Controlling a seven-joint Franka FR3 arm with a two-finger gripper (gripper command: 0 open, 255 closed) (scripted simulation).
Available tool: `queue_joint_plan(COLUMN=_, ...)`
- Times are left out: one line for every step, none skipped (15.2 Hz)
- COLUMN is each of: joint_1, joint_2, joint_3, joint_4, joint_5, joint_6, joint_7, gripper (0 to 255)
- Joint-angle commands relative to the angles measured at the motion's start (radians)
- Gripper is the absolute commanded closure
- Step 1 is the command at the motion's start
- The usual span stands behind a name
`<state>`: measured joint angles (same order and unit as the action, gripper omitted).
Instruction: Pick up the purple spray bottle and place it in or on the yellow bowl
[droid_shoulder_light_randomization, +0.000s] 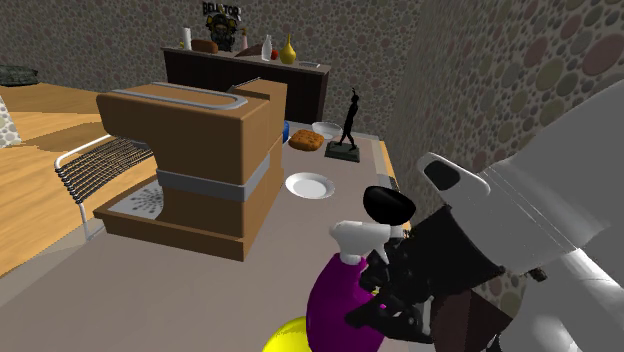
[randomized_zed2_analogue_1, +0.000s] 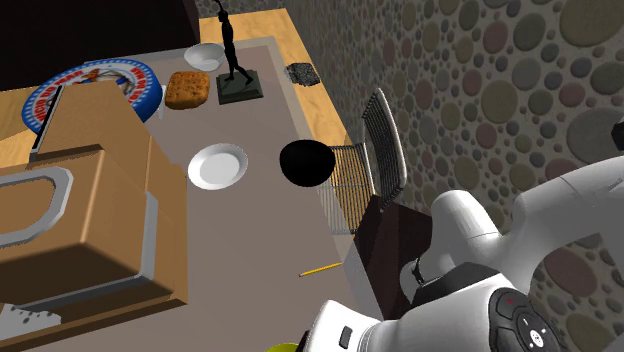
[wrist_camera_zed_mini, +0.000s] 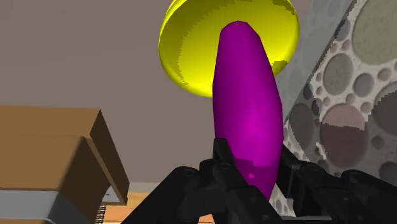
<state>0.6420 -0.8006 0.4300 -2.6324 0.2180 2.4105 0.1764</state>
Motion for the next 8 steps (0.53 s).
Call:
queue_joint_plan(joint_1=0.002, joint_2=0.006, joint_3=0.012, joint_4=-0.018, joint_5=0.005, joint_6=0.025, joint_7=0.008, gripper=255)
queue_joint_plan(joint_1=0.003, joint_2=0.009, joint_3=0.016, joint_4=-0.029, joint_5=0.007, joint_6=0.039, joint_7=0.01, gripper=255)
queue_joint_plan(joint_1=0.004, joint_2=0.013, joint_3=0.02, joint_4=-0.04, joint_5=0.009, joint_6=0.054, joint_7=0.011, gripper=255)
queue_joint_plan(joint_1=0.005, joint_2=0.016, joint_3=0.024, joint_4=-0.052, joint_5=0.011, joint_6=0.069, joint_7=0.012, gripper=255)
queue_joint_plan(joint_1=0.006, joint_2=0.021, joint_3=0.028, joint_4=-0.063, joint_5=0.014, joint_6=0.084, joint_7=0.013, gripper=255)
queue_joint_plan(joint_1=0.007, joint_2=0.025, joint_3=0.032, joint_4=-0.073, joint_5=0.016, joint_6=0.099, joint_7=0.015, gripper=255)
queue_joint_plan(joint_1=0.007, joint_2=0.03, joint_3=0.037, joint_4=-0.084, joint_5=0.018, joint_6=0.114, joint_7=0.016, gripper=255)
queue_joint_plan(joint_1=0.008, joint_2=0.035, joint_3=0.041, joint_4=-0.094, joint_5=0.02, joint_6=0.129, joint_7=0.018, gripper=255)
